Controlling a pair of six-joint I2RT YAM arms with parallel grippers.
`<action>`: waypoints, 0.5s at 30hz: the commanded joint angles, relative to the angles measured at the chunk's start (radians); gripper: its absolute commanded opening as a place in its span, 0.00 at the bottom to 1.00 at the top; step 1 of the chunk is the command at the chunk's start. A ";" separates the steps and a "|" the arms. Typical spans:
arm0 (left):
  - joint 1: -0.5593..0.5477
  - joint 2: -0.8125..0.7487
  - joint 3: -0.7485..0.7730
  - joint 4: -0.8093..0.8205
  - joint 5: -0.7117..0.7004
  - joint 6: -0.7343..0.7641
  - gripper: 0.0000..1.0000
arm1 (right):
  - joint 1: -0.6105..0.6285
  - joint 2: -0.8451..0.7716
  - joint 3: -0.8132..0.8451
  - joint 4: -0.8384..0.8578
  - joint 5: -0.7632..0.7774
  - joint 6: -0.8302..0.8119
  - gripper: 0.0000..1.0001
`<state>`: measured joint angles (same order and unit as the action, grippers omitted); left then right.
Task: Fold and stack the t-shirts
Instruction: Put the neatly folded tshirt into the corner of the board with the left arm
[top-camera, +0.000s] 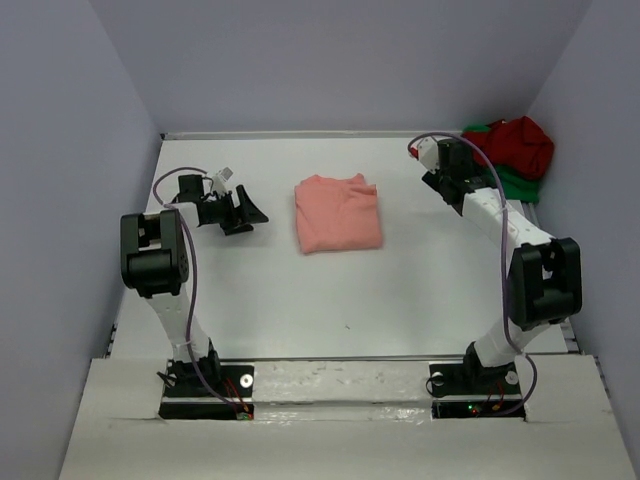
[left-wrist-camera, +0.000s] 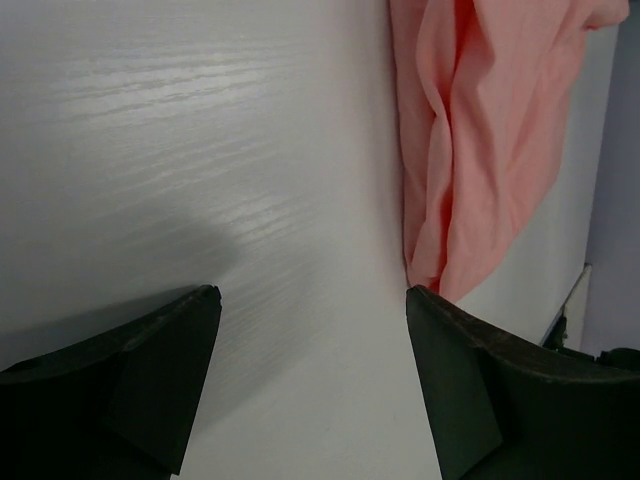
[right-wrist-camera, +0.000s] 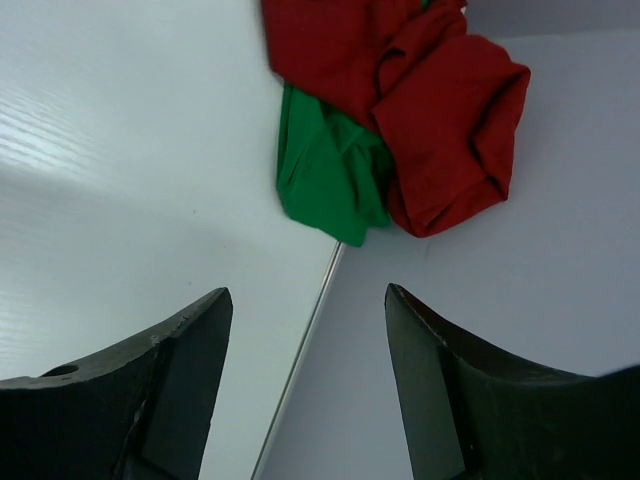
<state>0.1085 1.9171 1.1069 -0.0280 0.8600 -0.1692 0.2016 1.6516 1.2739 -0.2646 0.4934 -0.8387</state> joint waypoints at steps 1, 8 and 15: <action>-0.001 0.045 -0.044 0.101 0.145 -0.088 0.88 | -0.042 -0.047 -0.018 0.031 0.017 0.007 0.68; -0.007 0.124 -0.100 0.258 0.210 -0.211 0.86 | -0.091 -0.013 -0.034 0.033 0.020 0.009 0.69; -0.076 0.175 -0.085 0.349 0.211 -0.289 0.77 | -0.100 0.036 -0.007 0.031 0.040 0.006 0.69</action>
<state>0.0834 2.0430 1.0378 0.2981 1.1076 -0.4141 0.1055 1.6619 1.2461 -0.2607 0.5068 -0.8391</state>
